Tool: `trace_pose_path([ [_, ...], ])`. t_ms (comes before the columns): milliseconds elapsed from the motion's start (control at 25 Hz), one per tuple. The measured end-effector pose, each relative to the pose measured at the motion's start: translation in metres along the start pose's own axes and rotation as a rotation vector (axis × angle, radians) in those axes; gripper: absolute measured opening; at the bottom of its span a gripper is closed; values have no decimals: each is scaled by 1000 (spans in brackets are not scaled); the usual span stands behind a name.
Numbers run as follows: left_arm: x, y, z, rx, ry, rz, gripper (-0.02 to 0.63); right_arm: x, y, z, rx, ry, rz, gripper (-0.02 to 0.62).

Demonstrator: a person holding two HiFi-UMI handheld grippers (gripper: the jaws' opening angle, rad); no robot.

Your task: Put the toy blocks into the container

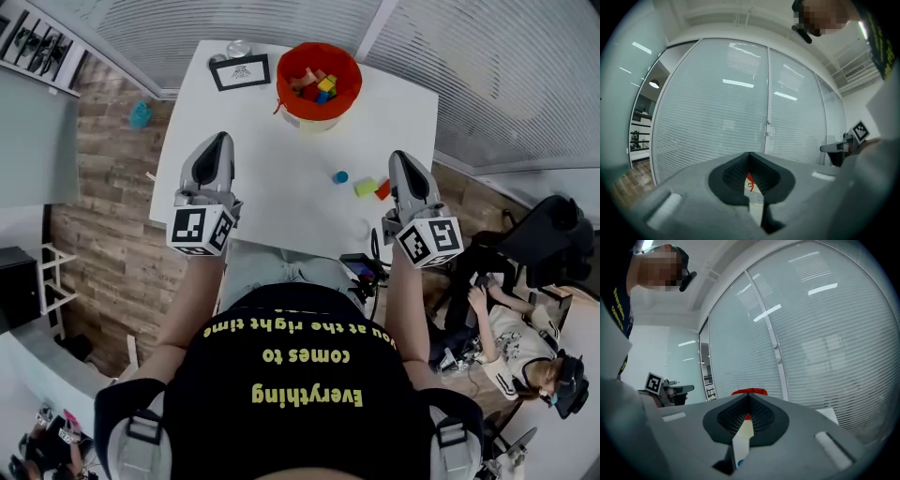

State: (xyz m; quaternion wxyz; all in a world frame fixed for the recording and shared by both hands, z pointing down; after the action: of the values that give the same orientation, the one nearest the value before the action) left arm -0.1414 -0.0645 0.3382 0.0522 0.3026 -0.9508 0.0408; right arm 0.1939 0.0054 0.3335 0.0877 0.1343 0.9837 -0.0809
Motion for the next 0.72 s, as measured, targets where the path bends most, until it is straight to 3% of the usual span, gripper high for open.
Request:
trace_pose_path([
  [320,10,-21,5,-2,-5,-59,-2,6,-8,-9,33,3,-41,6],
  [720,13,-47,-10,54,6,-121,-2,1,-20,-22,96,2,-77,8],
])
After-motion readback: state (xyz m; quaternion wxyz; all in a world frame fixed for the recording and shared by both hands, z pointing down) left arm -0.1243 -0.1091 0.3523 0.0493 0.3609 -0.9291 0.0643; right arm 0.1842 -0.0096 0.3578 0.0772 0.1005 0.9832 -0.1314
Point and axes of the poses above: the fingertips, and each gripper's own axes: y backward along the fingers, x to its left, z out of its top, the point moved 6 cm from there along y, backward along the fingers, and after that the axes turned 3 degrees about -z, right-handed, at the moved point
